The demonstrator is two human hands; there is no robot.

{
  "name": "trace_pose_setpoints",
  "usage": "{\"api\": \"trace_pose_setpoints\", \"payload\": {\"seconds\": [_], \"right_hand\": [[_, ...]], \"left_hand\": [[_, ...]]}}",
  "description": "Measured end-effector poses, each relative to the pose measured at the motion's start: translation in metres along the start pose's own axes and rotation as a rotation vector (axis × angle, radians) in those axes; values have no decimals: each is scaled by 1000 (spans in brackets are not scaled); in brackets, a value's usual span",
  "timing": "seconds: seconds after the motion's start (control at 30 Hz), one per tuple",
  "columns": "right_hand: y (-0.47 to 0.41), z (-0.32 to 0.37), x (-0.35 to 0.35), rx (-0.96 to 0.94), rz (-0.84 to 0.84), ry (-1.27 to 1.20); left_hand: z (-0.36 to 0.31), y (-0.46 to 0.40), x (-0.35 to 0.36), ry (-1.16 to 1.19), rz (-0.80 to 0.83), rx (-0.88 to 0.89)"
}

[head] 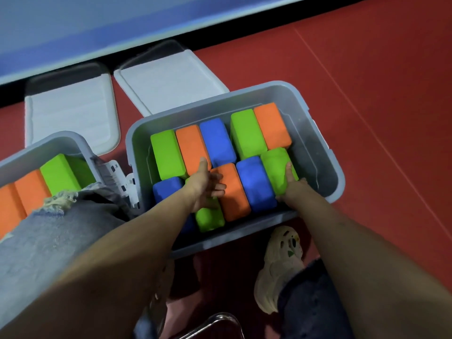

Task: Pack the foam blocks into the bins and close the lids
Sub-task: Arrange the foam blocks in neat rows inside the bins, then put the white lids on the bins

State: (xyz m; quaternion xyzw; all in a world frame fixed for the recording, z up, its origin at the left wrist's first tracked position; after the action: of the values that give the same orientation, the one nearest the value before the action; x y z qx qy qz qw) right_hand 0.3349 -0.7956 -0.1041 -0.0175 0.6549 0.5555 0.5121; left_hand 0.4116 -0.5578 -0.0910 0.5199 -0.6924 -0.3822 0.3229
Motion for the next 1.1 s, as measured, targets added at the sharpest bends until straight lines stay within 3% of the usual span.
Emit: {"api": "trace_pose_setpoints", "payload": {"seconds": [0.17, 0.33, 0.57, 0.73, 0.9, 1.1], "right_hand": [[25, 17, -19, -36, -78, 92], [88, 87, -17, -262, -53, -32], [215, 191, -28, -530, -126, -163], [271, 241, -32, -653, -81, -95], [296, 276, -7, -774, 25, -85], [305, 298, 43, -822, 142, -61]], "left_hand": [[-16, 21, -41, -36, -123, 152], [-43, 66, -87, 93, -93, 173], [-98, 194, -134, 130, -20, 419], [-98, 276, -212, 239, -133, 522], [-67, 329, -270, 61, -353, 522], [-21, 331, -303, 0, -429, 401]]}}
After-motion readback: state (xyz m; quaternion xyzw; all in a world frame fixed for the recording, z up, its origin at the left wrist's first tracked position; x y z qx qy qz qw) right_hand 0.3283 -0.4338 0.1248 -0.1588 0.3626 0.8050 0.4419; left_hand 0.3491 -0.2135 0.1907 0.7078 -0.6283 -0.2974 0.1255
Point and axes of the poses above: each hand's wrist, its own y-axis away from the middle knuckle, its own x-axis out of the palm, z = x × y, the point moved 3 cm from there along -y, towards the middle knuckle, and after that the axes turned 1 degree about -x, right-handed, at the moved point
